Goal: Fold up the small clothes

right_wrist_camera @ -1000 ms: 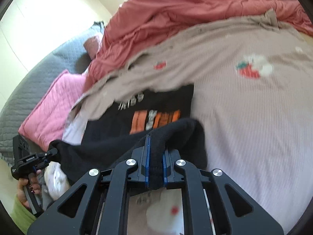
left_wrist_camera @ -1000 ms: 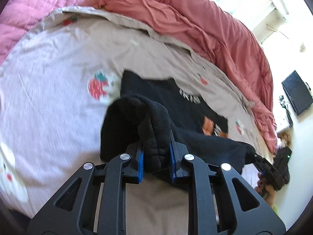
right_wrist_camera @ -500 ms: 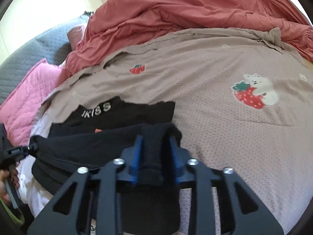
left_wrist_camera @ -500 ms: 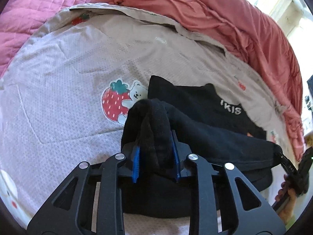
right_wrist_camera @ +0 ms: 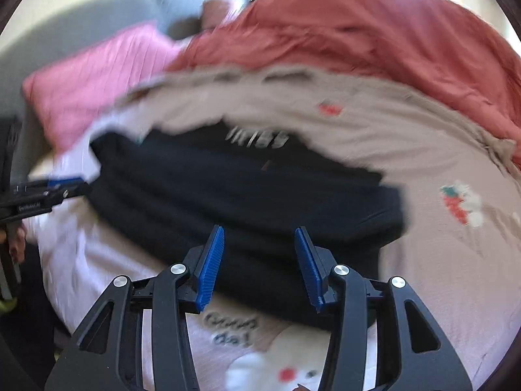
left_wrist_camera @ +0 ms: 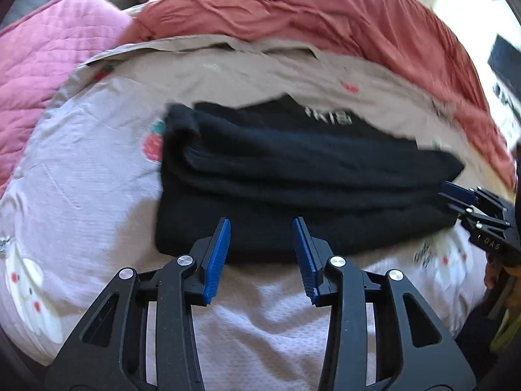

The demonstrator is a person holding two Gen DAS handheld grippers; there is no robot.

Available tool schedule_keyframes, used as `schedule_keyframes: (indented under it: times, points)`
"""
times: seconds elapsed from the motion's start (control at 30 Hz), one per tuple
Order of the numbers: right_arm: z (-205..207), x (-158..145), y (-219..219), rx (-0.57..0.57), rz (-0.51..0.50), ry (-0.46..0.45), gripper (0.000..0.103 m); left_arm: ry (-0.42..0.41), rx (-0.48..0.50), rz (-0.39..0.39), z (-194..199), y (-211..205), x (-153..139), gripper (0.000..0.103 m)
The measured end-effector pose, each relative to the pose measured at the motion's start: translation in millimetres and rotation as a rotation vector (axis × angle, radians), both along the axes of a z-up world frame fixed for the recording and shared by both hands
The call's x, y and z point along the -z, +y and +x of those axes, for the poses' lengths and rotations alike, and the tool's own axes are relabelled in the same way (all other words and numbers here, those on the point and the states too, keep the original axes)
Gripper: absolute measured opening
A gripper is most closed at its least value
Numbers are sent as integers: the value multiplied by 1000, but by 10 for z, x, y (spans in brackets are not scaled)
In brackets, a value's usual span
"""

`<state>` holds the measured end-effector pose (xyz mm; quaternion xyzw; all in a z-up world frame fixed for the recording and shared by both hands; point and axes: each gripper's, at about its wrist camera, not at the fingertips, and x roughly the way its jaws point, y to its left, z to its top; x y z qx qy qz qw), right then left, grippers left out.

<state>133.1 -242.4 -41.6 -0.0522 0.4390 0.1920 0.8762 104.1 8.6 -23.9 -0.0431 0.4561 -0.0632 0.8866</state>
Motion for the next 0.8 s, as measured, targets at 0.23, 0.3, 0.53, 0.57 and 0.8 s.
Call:
schedule_keyframes:
  times: [0.23,0.3,0.53,0.57,0.8]
  points:
    - [108,269,121,12,-55,55,43,45,50,85,255,-347,234,35]
    - [165,262,99,24,-53,33,43,44,59,115,343,-437,262,39]
    - [420,231,-137,104,-23,-30,43,3,78,160,627,-564,220,44]
    - [453,224,-212,131,-10,-32,43,4,74,166,711,-564,215,44]
    - [532,132,-612,266,78,-57,56,21,16,172,1145,-499,220,47]
